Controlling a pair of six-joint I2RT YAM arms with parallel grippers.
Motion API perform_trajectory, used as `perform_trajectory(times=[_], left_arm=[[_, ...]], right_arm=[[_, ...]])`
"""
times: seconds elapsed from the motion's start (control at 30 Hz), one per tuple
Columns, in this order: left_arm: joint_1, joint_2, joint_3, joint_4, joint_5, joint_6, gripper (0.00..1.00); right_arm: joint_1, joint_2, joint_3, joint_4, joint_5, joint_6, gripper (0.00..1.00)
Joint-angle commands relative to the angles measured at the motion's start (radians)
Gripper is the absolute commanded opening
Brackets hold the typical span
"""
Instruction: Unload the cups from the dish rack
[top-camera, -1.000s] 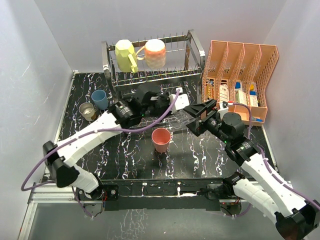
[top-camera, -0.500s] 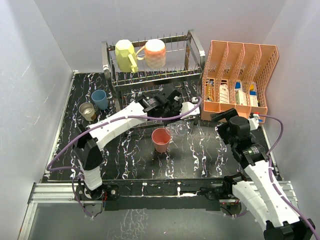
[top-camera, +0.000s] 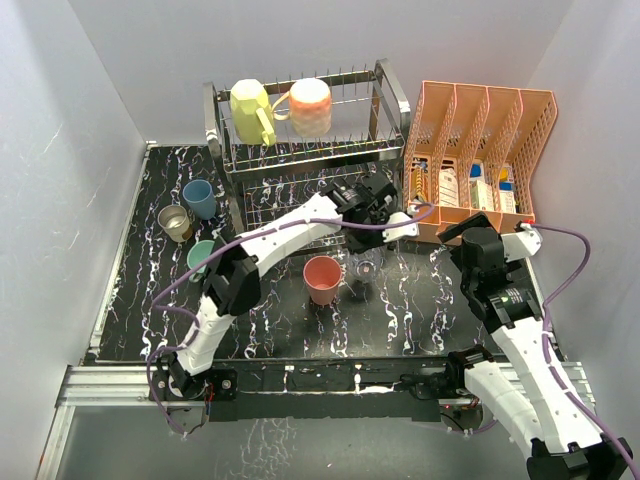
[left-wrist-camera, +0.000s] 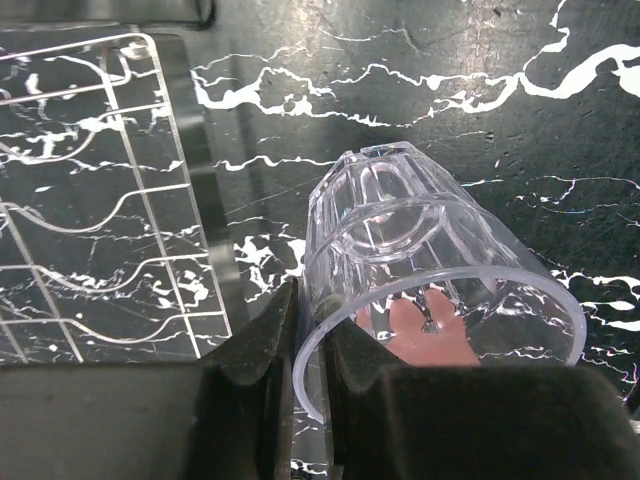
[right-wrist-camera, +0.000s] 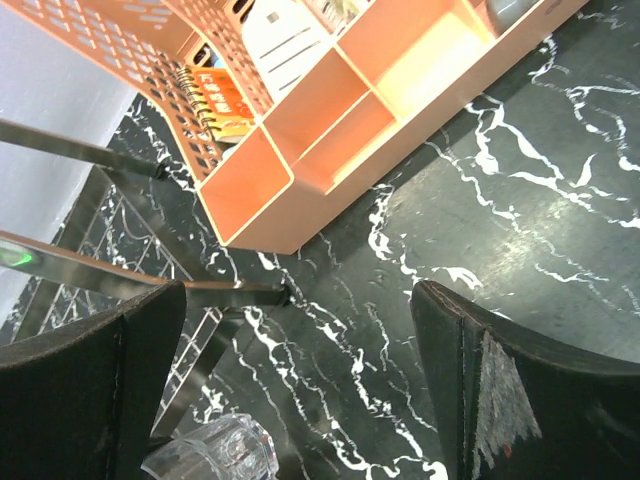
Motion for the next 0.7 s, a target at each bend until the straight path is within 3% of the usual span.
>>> perform_trajectory(times=[0.0, 0.33, 0.53, 0.67], left_arm=[[-0.028, 0.024, 0.086, -0.1, -0.028, 0.006, 0.0], [-0.078, 0.121, 0.163, -0.148, -0.088, 0.033, 0.01], [-0.078, 0.117, 0.149, -0.124, -0.108, 0.014, 0.27], [-0.078, 0.108, 0.15, -0.114, -0.117, 0.016, 0.35]], right_arm=[[-0.006, -0.021, 0.034, 0.003, 0.098, -0.059, 0.98], [-0.006, 0.032, 0.195, -0.026, 0.112, -0.123, 0.98], [-0.007, 0.035, 0.267, 0.006, 0.124, -0.202, 0.98], [-0.006, 0.038, 0.291, 0.013, 0.11, -0.204, 0.98]])
